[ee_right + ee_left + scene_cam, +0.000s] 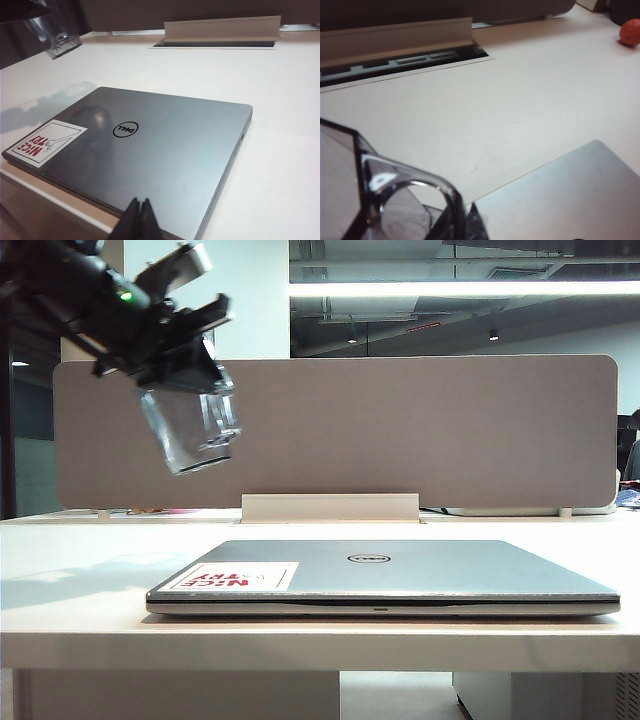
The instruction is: Pick up the water cup and place it on the side of the laptop away from you.
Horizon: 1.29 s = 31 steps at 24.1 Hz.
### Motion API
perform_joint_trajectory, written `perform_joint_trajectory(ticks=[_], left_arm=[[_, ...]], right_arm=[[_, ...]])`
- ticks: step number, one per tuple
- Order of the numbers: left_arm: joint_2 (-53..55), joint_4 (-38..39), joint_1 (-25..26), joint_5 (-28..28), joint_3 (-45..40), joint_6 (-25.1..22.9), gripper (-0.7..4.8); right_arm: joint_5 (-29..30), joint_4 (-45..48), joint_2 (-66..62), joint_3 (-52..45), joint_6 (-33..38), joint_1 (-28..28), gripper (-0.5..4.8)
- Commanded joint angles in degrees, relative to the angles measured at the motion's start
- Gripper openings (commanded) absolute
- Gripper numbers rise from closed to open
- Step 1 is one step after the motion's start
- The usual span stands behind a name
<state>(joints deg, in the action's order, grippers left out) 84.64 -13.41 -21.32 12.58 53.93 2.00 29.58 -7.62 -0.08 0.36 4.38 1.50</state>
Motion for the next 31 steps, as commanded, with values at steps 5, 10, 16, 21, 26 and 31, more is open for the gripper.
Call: perform_joint_trajectory(ticks=[5,10,16,21,26,31], left_arm=[[11.02,-0.33,-9.81,-9.64,10.78,2.12,-0.06],[23.37,5.05,-15.06,-17.18,25.40,3.19,-0.06],[32.30,13.81,-16.17,-19.43,38.69,3.21,-0.06],[38.88,20.41,-15.87,-19.45,48.98,4.46,-0.06],[43.71,20.59,-15.61,-19.47,55.15,4.50,-0.06],[48.33,20.61,-15.56,-20.50,59.19,4.98,-0.06]], right_arm=[[-0.07,0.55,0.09,-0.35,-0.13,-0.02,-0.01],[-0.09,0.55,0.09,-0.35,-0.13,-0.04,-0.01],[-0.07,0.52,0.09,-0.35,-0.11,-0.04,-0.01],[0.09,0.50,0.09,-0.35,-0.11,-0.04,-0.01],[0.11,0.52,0.09,-0.35,-0.11,-0.02,-0.01],[0.07,0.50,0.09,-0.35,-0.13,-0.02,-0.01]])
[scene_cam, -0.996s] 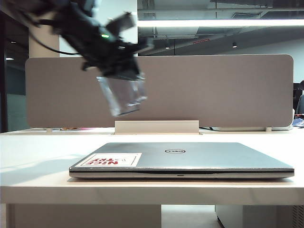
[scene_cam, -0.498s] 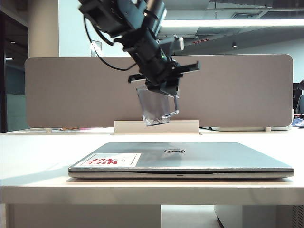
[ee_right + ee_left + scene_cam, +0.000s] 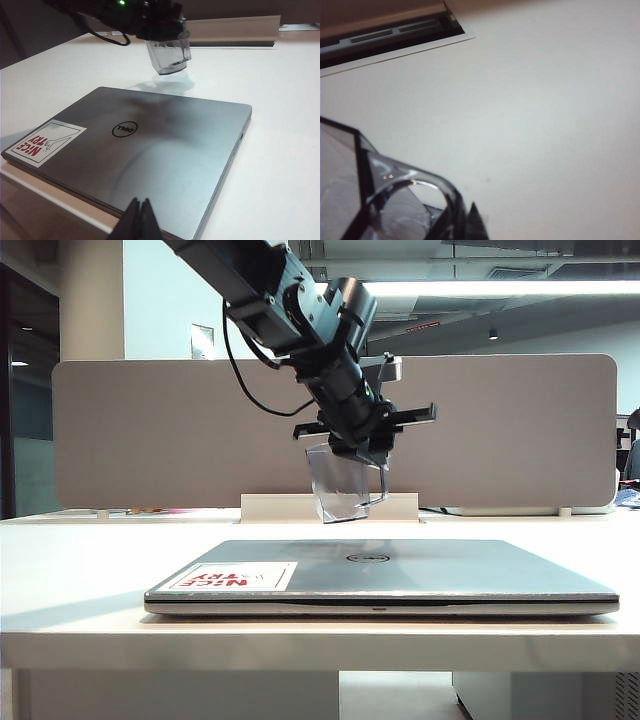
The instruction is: Pick up the water cup and place it on the side of the laptop away from you.
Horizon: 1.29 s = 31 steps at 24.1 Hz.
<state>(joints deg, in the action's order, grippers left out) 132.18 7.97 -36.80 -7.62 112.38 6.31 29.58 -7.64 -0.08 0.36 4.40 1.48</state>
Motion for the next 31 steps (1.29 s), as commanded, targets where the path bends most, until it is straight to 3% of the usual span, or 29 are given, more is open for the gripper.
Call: perform_joint_trajectory(ticks=[1,26,31], left_arm=[[1.22,-0.72,0.13,-0.31,0.72,1.51,-0.06],[5.07,-0.96,-1.46,-0.72,0.68,2.27,-0.01],[5.05,-0.76,-1.44,-0.72,0.68,2.29,0.61]], right_arm=[[0.02,0.52,0.09,-0.35,-0.15,0.00,-0.01],[0.11,0.52,0.09,-0.35,-0.13,0.00,-0.01],[0.11,0.52,0.09,-0.35,-0.13,0.00,-0.01]])
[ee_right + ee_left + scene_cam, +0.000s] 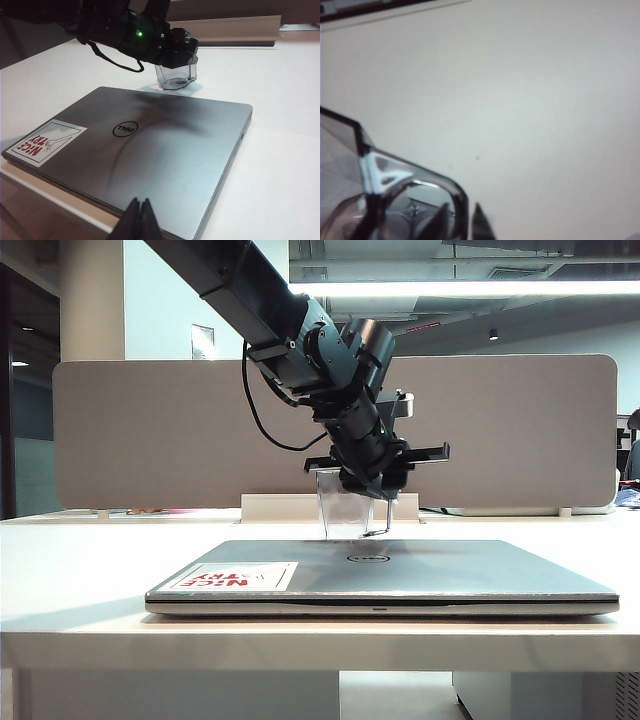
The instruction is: Pick up the water cup and place it on the side of the laptop away from you.
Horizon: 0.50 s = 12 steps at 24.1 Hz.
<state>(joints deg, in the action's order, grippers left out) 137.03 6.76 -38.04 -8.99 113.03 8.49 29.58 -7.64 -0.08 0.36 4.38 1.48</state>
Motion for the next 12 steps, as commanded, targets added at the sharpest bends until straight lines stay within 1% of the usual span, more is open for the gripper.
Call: perform_joint_trajectory(ticks=[1,8,9,10,12], left_arm=[[0.22,0.44,-0.17,0.63,0.02,0.11,0.61],[0.11,2.29,-0.20,0.66,0.28,0.11,0.69],[-0.17,4.22,-0.17,0.63,0.31,0.11,1.04],[-0.28,5.33,-0.17,0.66,0.31,0.11,1.25],[-0.57,7.58,-0.15,0.68,0.31,0.13,1.36]], right_arm=[[0.11,0.52,0.09,-0.35,-0.11,0.00,-0.01],[0.11,0.55,0.09,-0.35,-0.13,0.00,-0.01],[0.11,0.52,0.09,-0.35,-0.13,0.00,-0.01],[0.11,0.52,0.09,-0.35,-0.11,0.00,-0.01],[0.11,0.55,0.09,-0.35,-0.13,0.00,-0.01]])
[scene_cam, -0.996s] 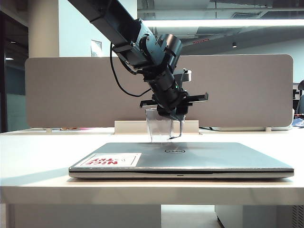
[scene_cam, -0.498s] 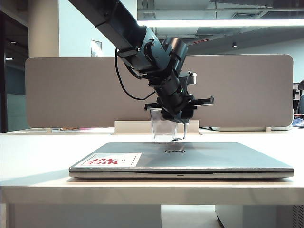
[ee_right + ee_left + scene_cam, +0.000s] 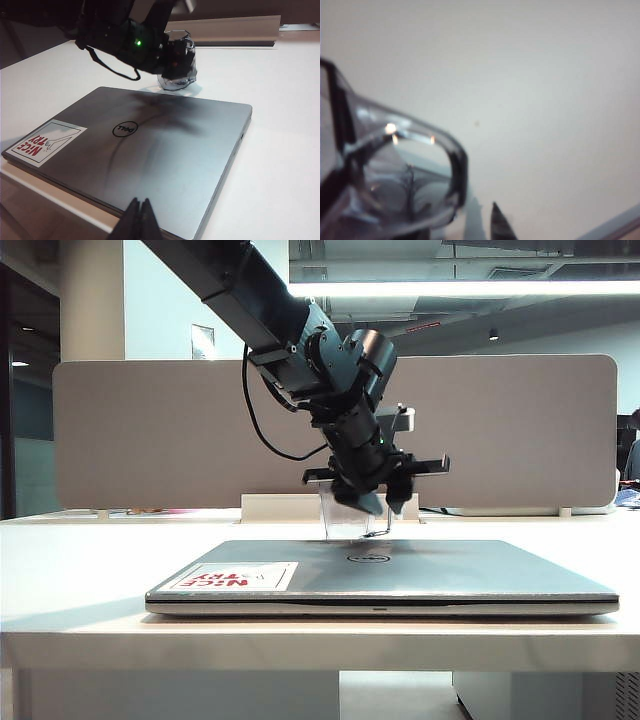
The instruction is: Pick up the water cup and place it on the side of the laptop away from you.
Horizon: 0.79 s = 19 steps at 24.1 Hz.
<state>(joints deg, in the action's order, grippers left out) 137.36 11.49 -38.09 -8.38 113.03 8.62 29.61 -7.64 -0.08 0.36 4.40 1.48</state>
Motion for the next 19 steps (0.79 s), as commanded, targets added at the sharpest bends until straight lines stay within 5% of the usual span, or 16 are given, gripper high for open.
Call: perform_joint_trajectory(ticks=[1,7,13,19], left_arm=[[-1.05,4.07,-0.11,0.09,0.31,0.00,1.36],[-2.89,10.54,-0.15,1.11,0.33,-0.04,1.36],[-8.31,25.35,-0.13,3.43,0.33,-2.27,1.33],[-14.40,34.23,-0.11,3.10,0.31,-6.12,0.20]], right_arm=[[0.09,0.55,0.09,-0.35,-0.15,0.00,-0.01],[0.07,0.55,0.09,-0.35,-0.15,0.00,-0.01],[-0.13,0.59,0.09,-0.35,-0.20,0.02,-0.01],[-3.37,0.83,0.09,-0.35,-2.03,0.07,-0.01]])
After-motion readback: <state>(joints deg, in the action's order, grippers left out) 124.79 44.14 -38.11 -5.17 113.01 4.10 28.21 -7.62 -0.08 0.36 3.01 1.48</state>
